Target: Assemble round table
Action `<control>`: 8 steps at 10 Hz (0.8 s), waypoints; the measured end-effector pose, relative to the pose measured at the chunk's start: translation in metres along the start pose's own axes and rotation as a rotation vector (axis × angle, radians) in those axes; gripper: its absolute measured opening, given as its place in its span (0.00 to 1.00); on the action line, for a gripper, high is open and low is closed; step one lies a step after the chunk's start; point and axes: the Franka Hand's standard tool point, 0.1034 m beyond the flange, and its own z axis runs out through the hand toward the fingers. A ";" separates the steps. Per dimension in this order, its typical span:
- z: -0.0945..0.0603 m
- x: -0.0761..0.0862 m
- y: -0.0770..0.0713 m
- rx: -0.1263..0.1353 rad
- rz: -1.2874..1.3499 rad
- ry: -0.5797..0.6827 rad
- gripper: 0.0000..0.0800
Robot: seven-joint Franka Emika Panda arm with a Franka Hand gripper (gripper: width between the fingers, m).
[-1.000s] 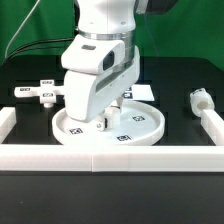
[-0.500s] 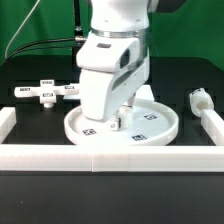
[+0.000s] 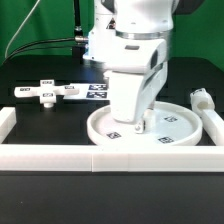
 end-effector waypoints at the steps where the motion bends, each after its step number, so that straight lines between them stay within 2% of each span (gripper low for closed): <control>1: 0.000 0.002 0.003 -0.006 -0.001 0.002 0.51; 7: 0.001 0.003 0.006 -0.010 0.000 0.004 0.51; 8: 0.001 0.003 0.006 -0.010 0.000 0.004 0.72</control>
Offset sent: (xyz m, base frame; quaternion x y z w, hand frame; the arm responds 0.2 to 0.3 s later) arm 0.0130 0.0065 -0.0077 -0.0253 -0.0122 -0.0185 0.9994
